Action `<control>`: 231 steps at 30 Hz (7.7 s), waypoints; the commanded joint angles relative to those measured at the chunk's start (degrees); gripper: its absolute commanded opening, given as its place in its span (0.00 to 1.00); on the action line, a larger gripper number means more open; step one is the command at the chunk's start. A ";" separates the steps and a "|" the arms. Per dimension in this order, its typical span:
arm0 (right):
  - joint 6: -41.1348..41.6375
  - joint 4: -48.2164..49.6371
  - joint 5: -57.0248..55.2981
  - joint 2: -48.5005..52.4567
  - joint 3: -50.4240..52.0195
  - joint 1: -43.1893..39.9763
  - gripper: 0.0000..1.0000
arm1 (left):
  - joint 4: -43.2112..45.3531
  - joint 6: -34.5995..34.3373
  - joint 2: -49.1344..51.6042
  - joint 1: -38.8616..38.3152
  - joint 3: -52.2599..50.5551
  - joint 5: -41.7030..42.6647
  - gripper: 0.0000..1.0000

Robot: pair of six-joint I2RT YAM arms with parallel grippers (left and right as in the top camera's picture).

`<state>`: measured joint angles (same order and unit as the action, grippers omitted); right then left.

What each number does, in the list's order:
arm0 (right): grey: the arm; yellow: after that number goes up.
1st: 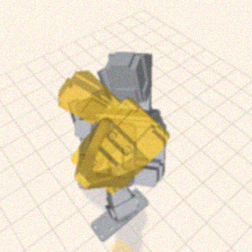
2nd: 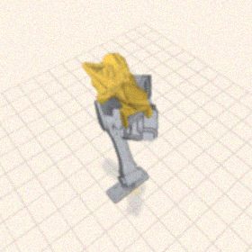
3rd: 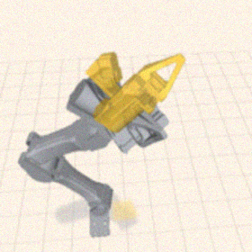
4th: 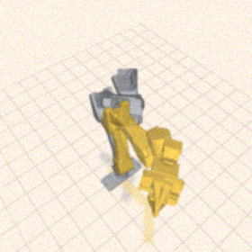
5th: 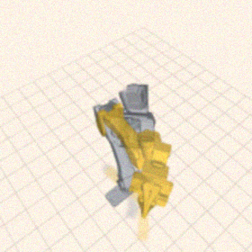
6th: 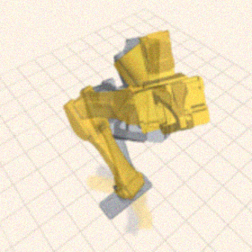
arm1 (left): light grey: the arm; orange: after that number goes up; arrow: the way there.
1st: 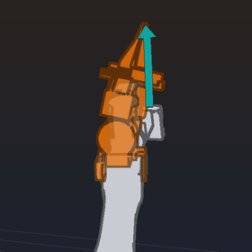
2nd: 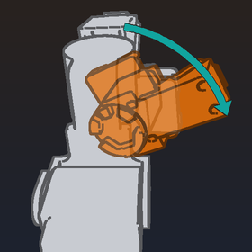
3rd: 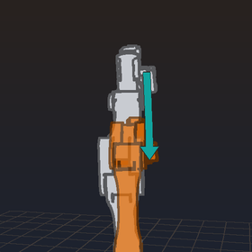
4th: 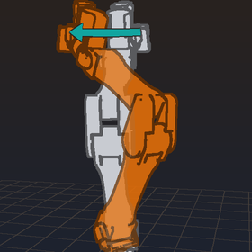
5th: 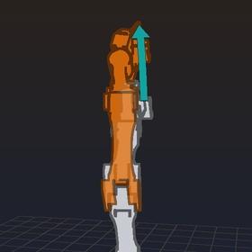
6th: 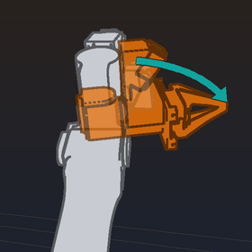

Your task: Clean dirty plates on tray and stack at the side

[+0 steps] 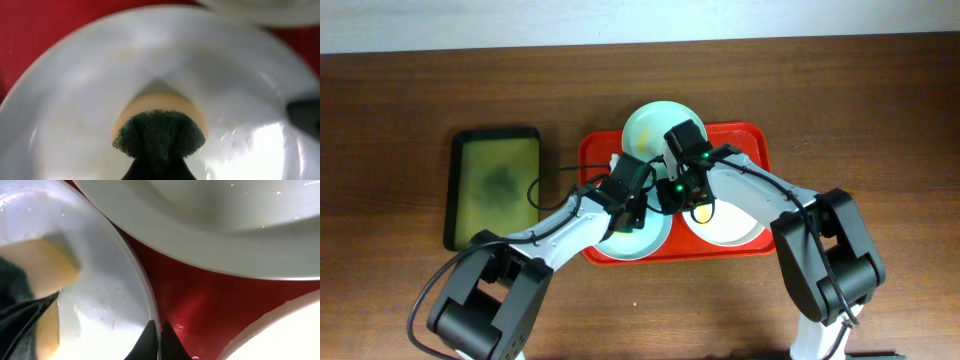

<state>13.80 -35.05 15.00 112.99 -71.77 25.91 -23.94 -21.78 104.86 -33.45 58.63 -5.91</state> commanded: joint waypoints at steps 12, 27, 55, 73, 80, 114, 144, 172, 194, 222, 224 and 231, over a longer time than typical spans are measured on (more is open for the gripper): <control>0.24 0.83 -0.70 1.01 0.48 0.33 0.04 | -0.39 1.90 2.82 -0.35 -2.97 -11.58 0.00; 0.24 1.05 -0.70 1.01 0.48 0.33 0.04 | -4.00 12.44 2.82 -0.35 -3.04 7.26 0.00; -1.53 -8.31 -14.69 -11.56 -7.85 3.04 0.04 | -16.46 -0.48 -23.30 20.20 2.01 6.23 0.00; -25.83 -11.08 -81.42 -14.19 -18.51 27.89 0.04 | -22.91 1.92 -24.63 38.88 2.01 9.20 0.00; -45.00 0.85 -92.98 -14.19 -18.51 33.20 0.04 | -23.08 1.92 -24.63 38.88 1.99 9.18 0.00; -3.72 -9.62 3.93 -6.97 -12.76 -46.64 0.04 | -22.84 1.92 -24.63 38.86 1.11 7.89 0.00; -4.98 -8.87 28.09 -4.79 -23.08 -47.10 0.88 | -20.52 1.92 -24.59 38.86 0.52 7.91 0.00; 0.22 -2.10 -11.54 13.09 -21.40 -12.37 0.21 | -20.28 1.90 -24.30 38.82 0.44 8.11 0.00; -2.82 -18.18 11.56 11.89 -20.57 -8.39 0.04 | -3.78 -0.96 -19.47 19.10 0.44 17.16 0.00; 1.31 -19.93 -11.08 10.05 -21.40 1.22 0.04 | 2.93 -5.64 -1.68 15.23 0.44 13.84 0.00; 1.29 -20.72 -10.88 9.62 -21.68 1.18 0.04 | 3.17 -5.64 -1.68 14.69 0.44 13.81 0.00; -1.09 -21.03 -9.01 10.27 -21.29 1.46 0.04 | 4.90 -5.64 -1.68 12.81 0.44 13.57 0.00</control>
<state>13.98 -55.81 8.62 124.03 -92.36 27.20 -19.81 -26.87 102.78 -20.01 59.35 8.12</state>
